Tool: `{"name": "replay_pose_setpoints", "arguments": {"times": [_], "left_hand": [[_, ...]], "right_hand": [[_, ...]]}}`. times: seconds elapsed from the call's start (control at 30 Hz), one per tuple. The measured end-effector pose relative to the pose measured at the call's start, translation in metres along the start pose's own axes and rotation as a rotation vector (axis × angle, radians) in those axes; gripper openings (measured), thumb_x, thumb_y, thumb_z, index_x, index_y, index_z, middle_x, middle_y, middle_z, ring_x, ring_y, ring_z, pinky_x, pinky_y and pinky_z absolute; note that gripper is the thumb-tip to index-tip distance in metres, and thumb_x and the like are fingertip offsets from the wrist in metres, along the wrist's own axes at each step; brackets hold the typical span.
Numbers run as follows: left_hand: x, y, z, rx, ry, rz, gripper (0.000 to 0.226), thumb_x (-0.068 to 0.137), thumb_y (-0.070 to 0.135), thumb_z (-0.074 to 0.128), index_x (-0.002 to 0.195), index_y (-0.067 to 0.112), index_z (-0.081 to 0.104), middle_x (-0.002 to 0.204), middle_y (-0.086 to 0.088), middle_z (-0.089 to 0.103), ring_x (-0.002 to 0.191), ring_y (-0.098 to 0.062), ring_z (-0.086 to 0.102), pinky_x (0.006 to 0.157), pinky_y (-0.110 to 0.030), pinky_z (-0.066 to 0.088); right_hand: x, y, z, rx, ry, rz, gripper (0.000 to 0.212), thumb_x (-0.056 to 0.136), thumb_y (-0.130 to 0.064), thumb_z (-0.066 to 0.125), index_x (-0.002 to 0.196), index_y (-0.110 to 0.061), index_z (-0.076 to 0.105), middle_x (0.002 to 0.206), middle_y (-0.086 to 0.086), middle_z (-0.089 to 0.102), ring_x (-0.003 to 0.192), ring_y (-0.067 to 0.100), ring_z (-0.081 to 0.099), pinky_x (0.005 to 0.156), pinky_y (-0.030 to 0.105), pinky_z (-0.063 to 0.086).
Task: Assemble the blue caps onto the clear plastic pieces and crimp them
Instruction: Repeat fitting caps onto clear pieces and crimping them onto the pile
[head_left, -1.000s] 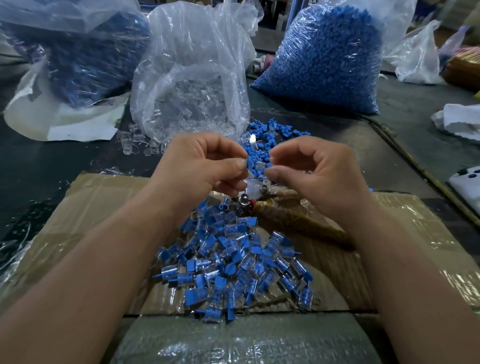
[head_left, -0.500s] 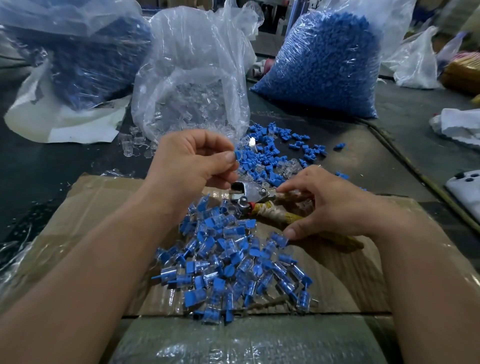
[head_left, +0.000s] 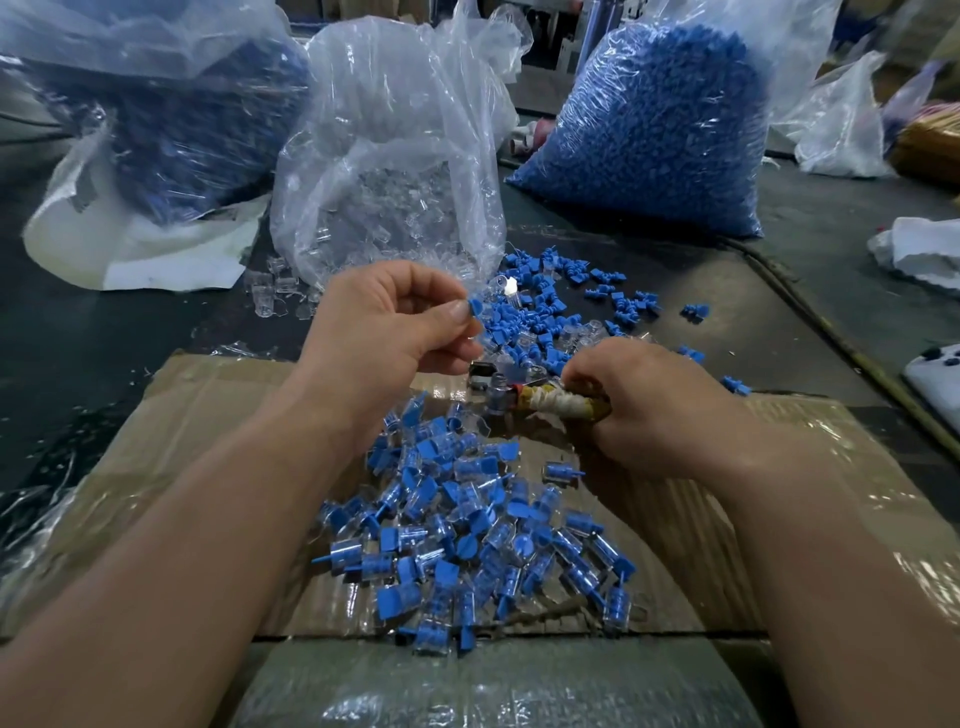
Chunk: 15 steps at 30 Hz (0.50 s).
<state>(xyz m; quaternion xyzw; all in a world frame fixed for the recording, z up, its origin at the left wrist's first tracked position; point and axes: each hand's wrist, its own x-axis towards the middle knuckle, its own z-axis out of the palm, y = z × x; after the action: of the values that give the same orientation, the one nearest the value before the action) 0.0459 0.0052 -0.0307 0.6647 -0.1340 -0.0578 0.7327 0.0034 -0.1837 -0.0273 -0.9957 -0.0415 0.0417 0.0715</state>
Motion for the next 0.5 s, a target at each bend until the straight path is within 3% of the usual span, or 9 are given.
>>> {"name": "replay_pose_setpoints", "arguments": {"times": [0.13,0.27,0.5], "left_hand": [[0.0,0.0002,-0.0002,-0.003,0.021,0.029,0.014,0.083,-0.005,0.057,0.078,0.007,0.059,0.058,-0.001,0.066,0.053,-0.012,0.064,0.049,-0.018,0.05],[-0.0003,0.0009,-0.0007,-0.001,0.042,0.061,0.015,0.083,-0.005,0.057,0.077,0.008,0.058,0.057,0.001,0.066,0.052,-0.01,0.064,0.049,-0.017,0.05],[-0.0012,-0.0003,0.0039,0.054,0.02,0.111,0.017,0.081,-0.005,0.059,0.075,0.011,0.059,0.057,0.002,0.066,0.054,-0.011,0.064,0.05,-0.017,0.05]], "right_hand": [[-0.0009,0.0027,0.0027,-0.068,0.195,0.023,0.019,0.079,-0.022,0.059,0.092,-0.03,0.049,0.086,-0.011,0.043,0.078,0.01,0.039,0.053,0.019,0.025],[-0.0055,0.003,-0.0021,0.095,0.443,0.007,0.017,0.079,-0.022,0.062,0.089,-0.027,0.049,0.084,-0.009,0.044,0.073,0.013,0.041,0.054,0.026,0.027],[-0.0056,-0.004,0.0013,0.158,0.409,-0.028,0.017,0.084,-0.034,0.055,0.095,-0.024,0.047,0.089,-0.006,0.049,0.078,0.014,0.044,0.058,0.027,0.021]]}}
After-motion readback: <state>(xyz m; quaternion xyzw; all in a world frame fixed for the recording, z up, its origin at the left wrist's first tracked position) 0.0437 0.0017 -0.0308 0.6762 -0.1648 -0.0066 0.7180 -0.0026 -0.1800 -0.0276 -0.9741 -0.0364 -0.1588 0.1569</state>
